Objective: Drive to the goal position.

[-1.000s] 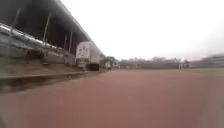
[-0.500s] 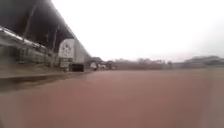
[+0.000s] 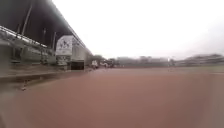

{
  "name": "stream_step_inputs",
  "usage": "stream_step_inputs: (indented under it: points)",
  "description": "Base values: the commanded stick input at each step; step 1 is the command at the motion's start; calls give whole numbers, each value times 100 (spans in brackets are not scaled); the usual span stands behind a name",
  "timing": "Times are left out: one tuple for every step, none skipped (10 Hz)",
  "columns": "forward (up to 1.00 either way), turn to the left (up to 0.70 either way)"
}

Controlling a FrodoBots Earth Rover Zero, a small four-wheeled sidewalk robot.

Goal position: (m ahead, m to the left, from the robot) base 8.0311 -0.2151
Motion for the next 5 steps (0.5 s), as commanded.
stream_step_inputs:
  points:
    - [100, 0]
    - [100, 0]
    - [100, 0]
    - [100, 0]
    - [100, 0]
